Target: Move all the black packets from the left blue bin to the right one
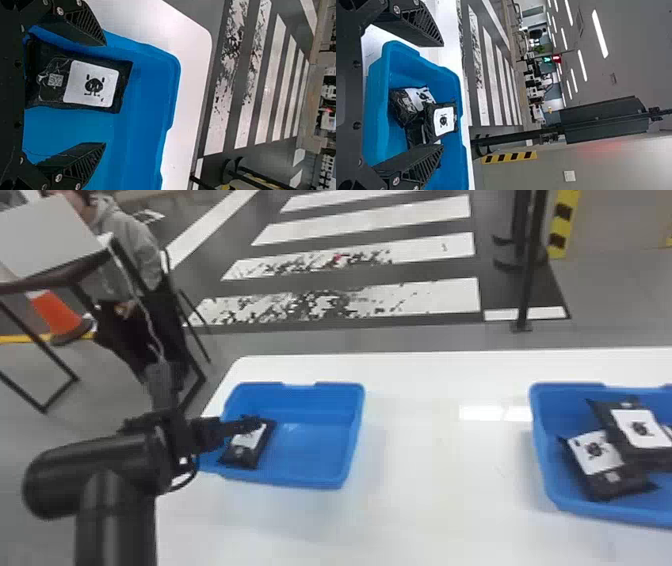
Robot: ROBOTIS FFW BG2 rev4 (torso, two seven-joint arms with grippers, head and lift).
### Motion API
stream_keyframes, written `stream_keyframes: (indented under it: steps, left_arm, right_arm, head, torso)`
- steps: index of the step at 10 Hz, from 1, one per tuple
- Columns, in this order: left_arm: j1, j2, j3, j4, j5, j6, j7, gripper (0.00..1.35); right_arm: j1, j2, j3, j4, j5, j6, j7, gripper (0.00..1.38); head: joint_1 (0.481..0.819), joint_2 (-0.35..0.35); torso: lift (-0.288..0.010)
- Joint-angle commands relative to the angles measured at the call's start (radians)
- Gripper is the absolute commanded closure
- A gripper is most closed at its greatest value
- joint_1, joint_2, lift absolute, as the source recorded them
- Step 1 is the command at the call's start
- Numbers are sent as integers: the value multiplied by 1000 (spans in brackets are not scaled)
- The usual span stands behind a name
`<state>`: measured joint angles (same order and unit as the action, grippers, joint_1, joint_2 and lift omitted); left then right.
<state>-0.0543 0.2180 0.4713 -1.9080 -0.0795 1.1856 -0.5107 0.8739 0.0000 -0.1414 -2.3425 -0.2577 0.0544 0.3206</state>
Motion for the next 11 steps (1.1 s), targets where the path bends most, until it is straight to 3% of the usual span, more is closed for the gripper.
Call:
stream_keyframes:
  steps: [1, 9, 10, 11]
  left_arm:
    - [-59, 11, -37, 81, -28, 27, 6, 156]
    - [-167, 23, -124, 235, -116, 221, 32, 228]
    - [-181, 30, -136, 267, -108, 240, 31, 371]
    - [-189, 37, -144, 294, -98, 253, 31, 624]
  right_arm:
    - [0, 1, 2, 2, -4, 4, 0, 127]
    - [-8, 1, 4, 17, -25, 24, 6, 128]
    - [-12, 1, 4, 20, -27, 24, 6, 127]
    - [-12, 1, 4, 22, -29, 26, 6, 127]
  head:
    - [695, 325]
    - [695, 320]
    - [695, 319]
    - [695, 314]
  torso:
    - [-154]
    - [-154]
    - [-154]
    - [-154]
